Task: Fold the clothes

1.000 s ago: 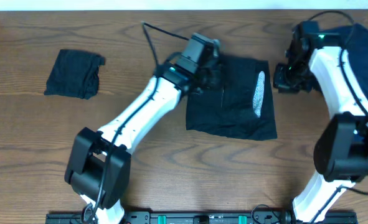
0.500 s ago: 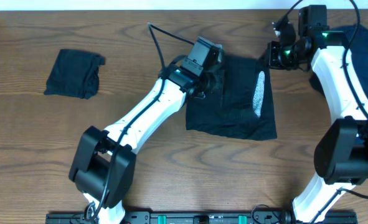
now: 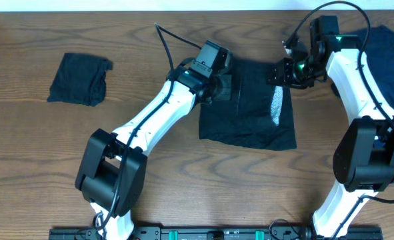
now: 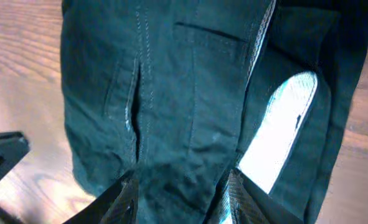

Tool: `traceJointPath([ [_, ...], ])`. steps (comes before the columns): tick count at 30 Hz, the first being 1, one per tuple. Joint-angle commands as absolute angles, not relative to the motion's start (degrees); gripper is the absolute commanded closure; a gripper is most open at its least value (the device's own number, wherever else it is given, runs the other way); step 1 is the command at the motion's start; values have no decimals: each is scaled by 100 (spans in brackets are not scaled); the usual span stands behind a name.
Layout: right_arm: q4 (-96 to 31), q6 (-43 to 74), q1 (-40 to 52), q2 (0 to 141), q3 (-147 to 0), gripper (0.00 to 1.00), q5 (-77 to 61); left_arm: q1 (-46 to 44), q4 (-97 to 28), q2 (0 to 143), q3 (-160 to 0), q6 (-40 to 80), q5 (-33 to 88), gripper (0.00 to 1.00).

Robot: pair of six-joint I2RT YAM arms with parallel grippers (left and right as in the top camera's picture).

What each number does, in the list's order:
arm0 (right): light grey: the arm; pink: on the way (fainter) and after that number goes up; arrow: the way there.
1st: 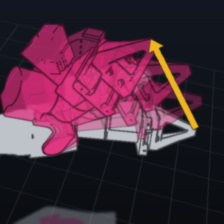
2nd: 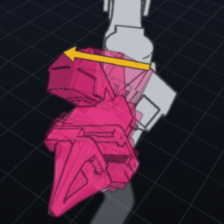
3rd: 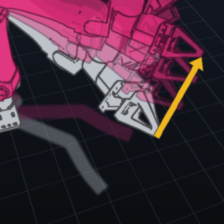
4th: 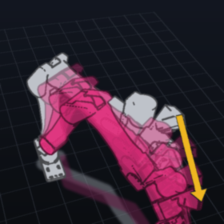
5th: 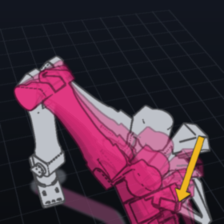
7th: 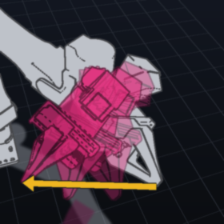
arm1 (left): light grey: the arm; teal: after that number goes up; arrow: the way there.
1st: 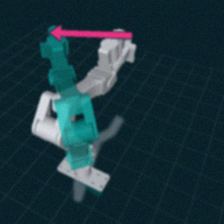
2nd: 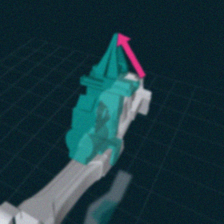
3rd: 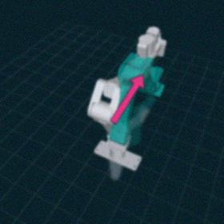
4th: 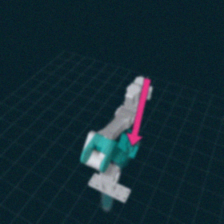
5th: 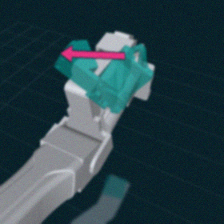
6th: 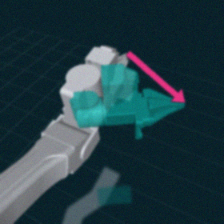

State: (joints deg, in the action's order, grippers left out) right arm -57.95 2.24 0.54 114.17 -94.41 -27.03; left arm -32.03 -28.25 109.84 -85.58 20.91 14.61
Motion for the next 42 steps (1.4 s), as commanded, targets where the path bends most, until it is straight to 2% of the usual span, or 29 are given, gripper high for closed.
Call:
traceJointPath([
  [1,-5653,163,38,11439,-9264,55,-2681,-3212,-3092,10993,-8648,1992,1647,94],
  [8,-5658,163,40,11439,-9244,54,-2681,-3203,-4270,10951,-8648,1444,2366,94],
  [16,-5507,163,183,11450,-9238,53,-2681,-3214,-4836,10951,-8617,1164,2685,94],
  [21,-5343,163,290,11450,-9227,53,-2679,-3221,-4657,10991,-8392,1455,2665,94],
  [29,-5068,163,414,11450,-9209,53,-2679,-3214,-3522,11314,-7673,2279,2587,94],
  [35,-4939,163,443,11452,-9207,53,-2563,-3177,-3371,11708,-7642,2705,2274,94],
  [42,-4965,163,451,11452,-9207,53,-2117,-2679,-3485,11719,-7651,2329,1734,94],
])
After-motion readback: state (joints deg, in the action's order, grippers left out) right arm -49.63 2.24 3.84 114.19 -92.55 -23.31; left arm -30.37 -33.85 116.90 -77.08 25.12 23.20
